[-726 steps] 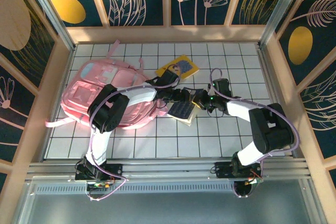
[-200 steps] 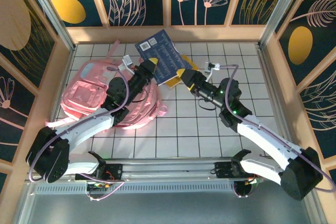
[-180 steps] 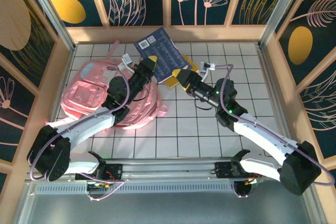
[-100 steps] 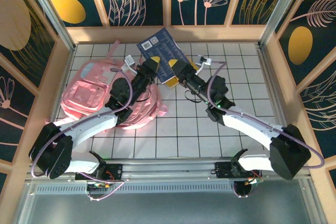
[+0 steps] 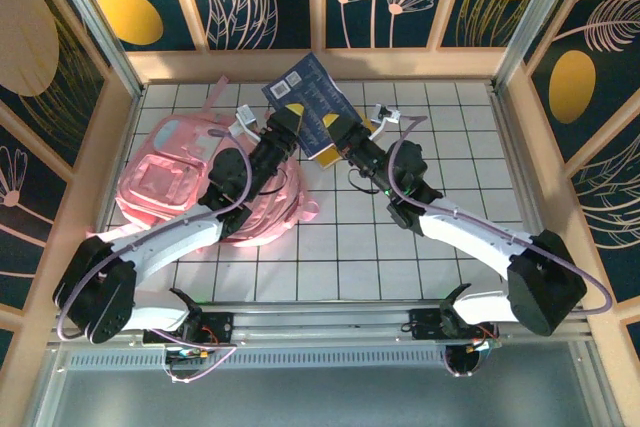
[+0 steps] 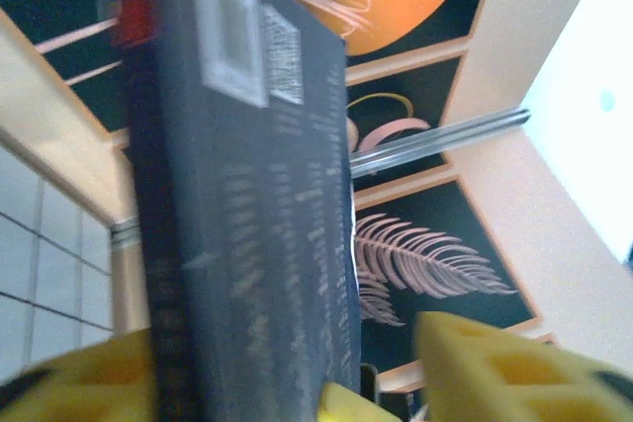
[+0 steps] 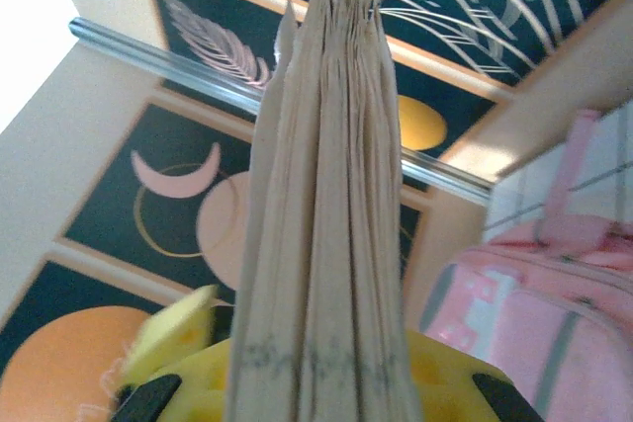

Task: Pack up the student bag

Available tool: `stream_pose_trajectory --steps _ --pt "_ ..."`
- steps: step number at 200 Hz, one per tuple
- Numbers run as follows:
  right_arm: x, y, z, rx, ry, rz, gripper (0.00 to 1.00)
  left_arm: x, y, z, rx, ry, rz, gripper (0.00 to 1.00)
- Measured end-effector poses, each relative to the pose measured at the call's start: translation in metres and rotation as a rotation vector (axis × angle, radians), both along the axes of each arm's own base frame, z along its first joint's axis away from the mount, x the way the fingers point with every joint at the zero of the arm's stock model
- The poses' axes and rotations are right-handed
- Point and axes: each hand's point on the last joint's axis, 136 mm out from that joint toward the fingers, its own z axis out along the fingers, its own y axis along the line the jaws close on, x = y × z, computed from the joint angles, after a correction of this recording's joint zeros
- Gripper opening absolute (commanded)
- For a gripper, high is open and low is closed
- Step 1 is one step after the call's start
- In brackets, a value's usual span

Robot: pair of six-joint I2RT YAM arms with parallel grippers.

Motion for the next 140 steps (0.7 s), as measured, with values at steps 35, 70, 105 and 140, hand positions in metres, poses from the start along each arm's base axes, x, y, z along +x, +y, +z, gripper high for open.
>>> stream_pose_trajectory --steps 35,70,105,140 --pt "0.006 -0.038 -0.008 -0.116 0.041 -0.075 0.00 -0.004 0.006 -0.010 0.309 0.018 0.039 0.70" --pt "0.007 -0.087 -0.019 -0.219 0.063 -0.147 0.01 0.018 0.043 -0.016 0.590 0.051 0.084 0.71" --pt "-0.011 -0.095 -0.047 -0.353 0.095 -0.099 0.00 0.032 0.101 -0.087 0.848 0.236 0.082 0.68" --pt "-0.023 -0.094 -0.073 -0.446 0.110 0.003 0.00 0.023 0.114 -0.138 0.995 0.340 -0.023 0.69"
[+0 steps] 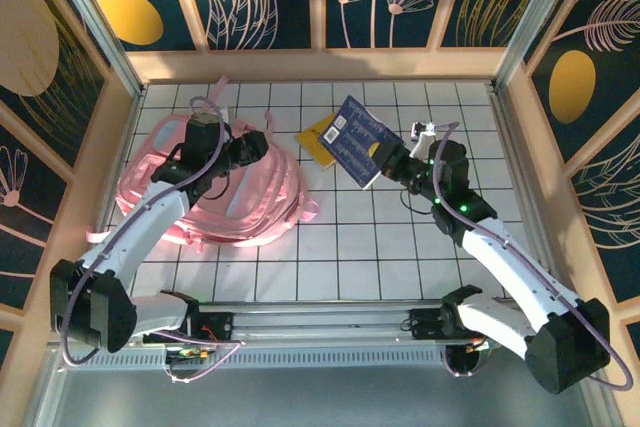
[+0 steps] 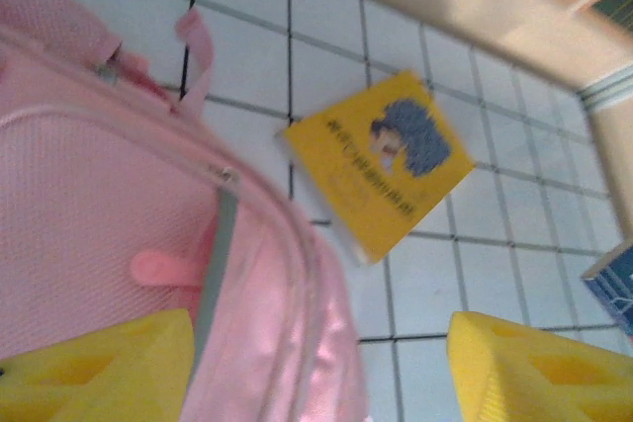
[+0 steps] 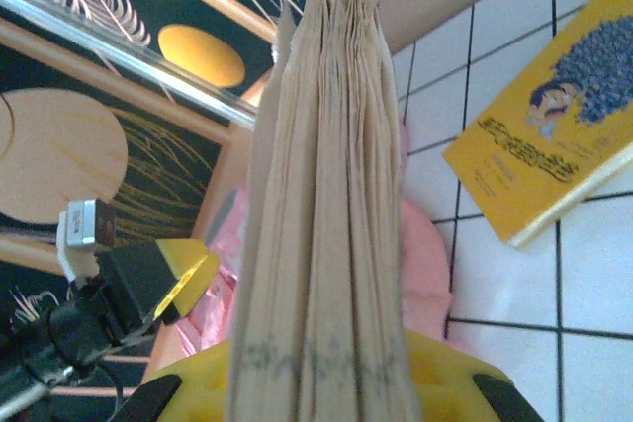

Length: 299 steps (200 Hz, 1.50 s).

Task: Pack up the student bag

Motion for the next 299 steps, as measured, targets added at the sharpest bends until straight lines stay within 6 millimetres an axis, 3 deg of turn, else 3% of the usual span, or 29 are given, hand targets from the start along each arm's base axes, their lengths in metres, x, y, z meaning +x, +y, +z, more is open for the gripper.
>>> stream_pose_trajectory --steps 29,52,86,105,140,177,202,266,299 --pt "-0.004 -0.006 -0.015 -0.010 0.036 0.030 0.00 -0.005 -0.001 -0.043 0.051 0.101 -0.040 0.69" --pt "-0.010 -0.001 -0.015 -0.003 0.040 0.079 0.00 -0.014 0.000 -0.077 0.084 0.188 -0.056 0.70" --pt "-0.015 0.006 -0.026 0.003 0.061 0.129 0.00 -0.014 -0.001 -0.083 0.099 0.196 -0.075 0.67" --pt "-0.017 0.008 -0.040 0.000 0.095 0.148 0.00 -0.015 -0.003 -0.084 0.097 0.200 -0.095 0.52" --pt "-0.016 0.012 -0.056 0.002 0.138 0.166 0.00 -0.015 -0.005 -0.083 0.076 0.196 -0.118 0.01" --pt "-0.011 0.019 -0.063 0.025 0.163 0.189 0.00 -0.015 -0.009 -0.081 0.078 0.184 -0.149 0.00" --pt "-0.006 0.020 -0.077 0.020 0.208 0.178 0.00 -0.013 -0.009 -0.063 0.085 0.166 -0.158 0.00" --pt "0.001 0.012 -0.084 0.003 0.222 0.124 0.00 -0.019 -0.021 0.038 0.002 -0.036 -0.231 0.00" --pt "-0.002 0.025 -0.083 0.053 0.240 0.200 0.00 -0.032 -0.040 0.053 -0.084 -0.048 -0.340 0.00"
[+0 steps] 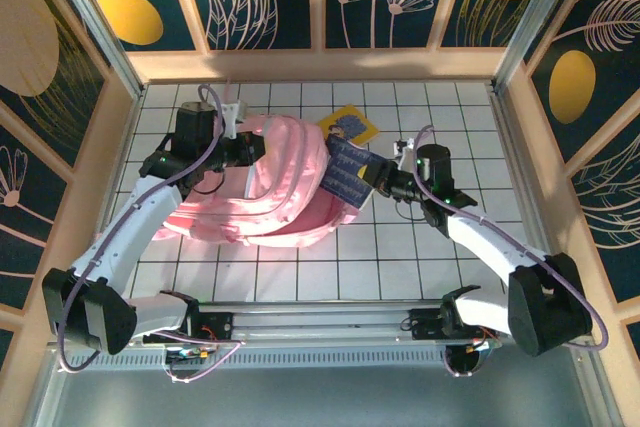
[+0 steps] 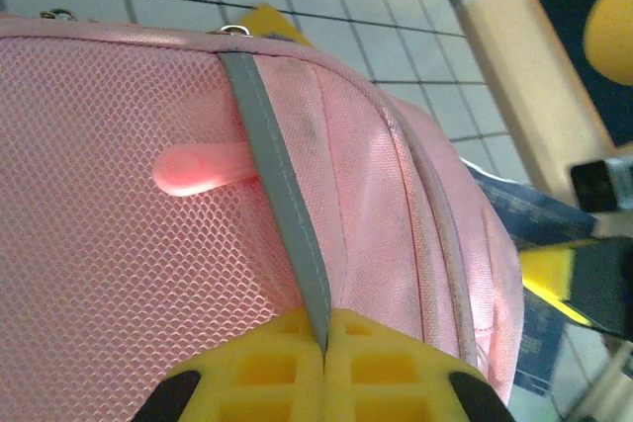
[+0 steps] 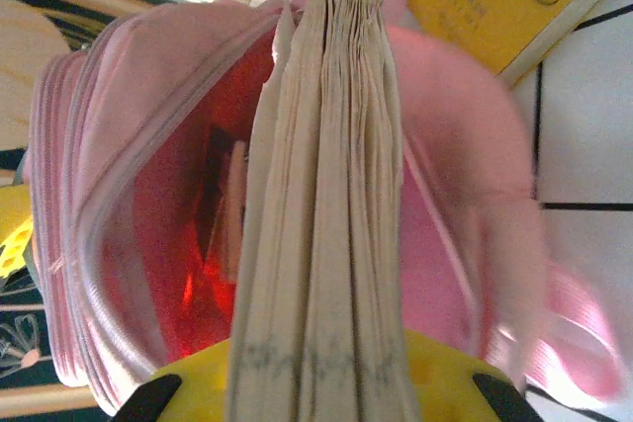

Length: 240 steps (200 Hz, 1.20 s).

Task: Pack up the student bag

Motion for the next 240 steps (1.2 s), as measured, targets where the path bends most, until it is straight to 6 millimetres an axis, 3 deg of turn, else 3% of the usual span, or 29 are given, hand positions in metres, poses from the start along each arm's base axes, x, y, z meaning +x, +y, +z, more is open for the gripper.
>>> stream_pose_trajectory --steps 16,28,58,91,108,128,148,204,240 --pt "-0.004 0.008 0.007 0.062 0.003 0.042 0.00 -0.006 -0.007 0.001 -0.027 0.014 -0.045 0.01" --pt "-0.009 0.013 0.015 0.112 -0.001 0.073 0.00 -0.007 -0.009 -0.002 -0.026 0.020 -0.063 0.24" --pt "-0.020 0.030 0.037 0.204 -0.007 0.139 0.00 -0.004 -0.008 -0.009 0.007 0.031 -0.059 0.44" --pt "-0.033 0.047 0.052 0.264 0.010 0.187 0.00 0.000 -0.003 0.000 0.064 0.005 -0.022 0.52" --pt "-0.039 0.055 0.056 0.280 0.016 0.212 0.00 -0.004 -0.014 0.012 0.093 -0.027 -0.032 0.59" --pt "-0.041 0.065 0.059 0.290 0.026 0.233 0.00 -0.019 -0.038 0.023 0.126 -0.062 -0.081 0.61" --pt "-0.039 0.069 0.061 0.293 0.027 0.239 0.00 -0.036 -0.058 0.022 0.154 -0.069 -0.132 0.62" --pt "-0.037 0.070 0.061 0.292 0.028 0.238 0.00 -0.053 -0.083 -0.010 0.316 -0.035 -0.172 0.64" --pt "-0.037 0.070 0.061 0.292 0.027 0.236 0.00 -0.053 -0.094 -0.012 0.387 -0.055 -0.171 0.66"
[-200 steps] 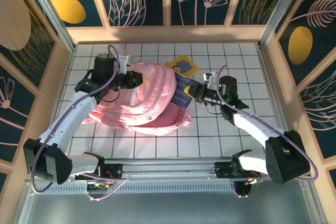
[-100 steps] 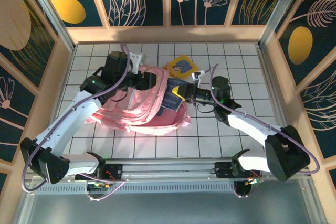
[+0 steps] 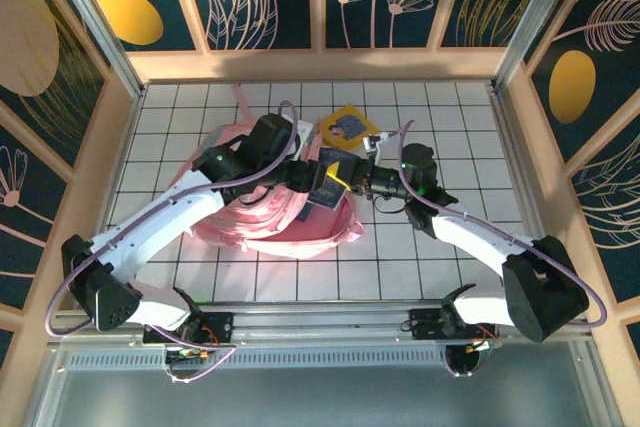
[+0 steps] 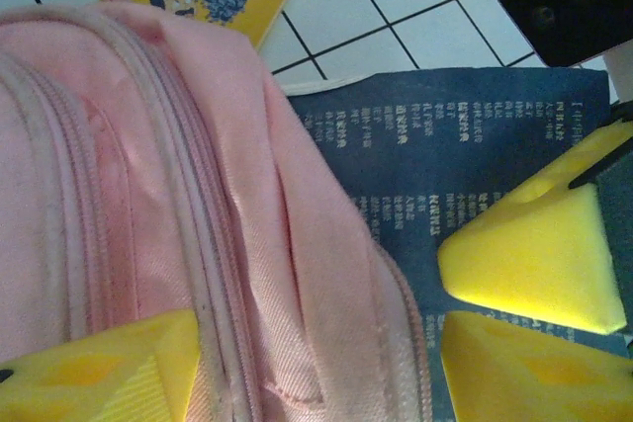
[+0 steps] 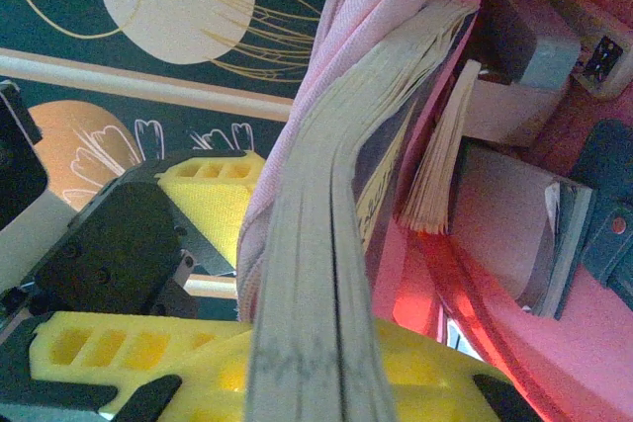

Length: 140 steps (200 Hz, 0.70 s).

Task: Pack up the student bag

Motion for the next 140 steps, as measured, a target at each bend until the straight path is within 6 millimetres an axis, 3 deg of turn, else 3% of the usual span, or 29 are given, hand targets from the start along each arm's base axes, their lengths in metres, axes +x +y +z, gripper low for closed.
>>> stream_pose_trajectory --steps 19,39,76,94,140 --pt "-0.001 0.001 0.000 0.000 0.000 0.001 0.00 0.002 -0.005 0.000 0.055 -0.028 0.011 0.64" --pt "-0.002 0.002 -0.001 -0.005 0.006 0.001 0.00 0.005 -0.007 -0.004 0.122 -0.060 0.026 0.53" --pt "-0.002 0.003 -0.001 -0.009 0.011 0.003 0.00 0.009 0.000 -0.009 0.189 -0.089 0.050 0.21" --pt "-0.002 0.004 0.001 -0.007 0.007 0.004 0.00 0.010 0.001 -0.009 0.200 -0.098 0.047 0.00" --pt "-0.001 0.004 -0.004 -0.052 -0.019 -0.001 0.00 0.013 0.011 0.001 0.241 -0.148 0.057 0.00"
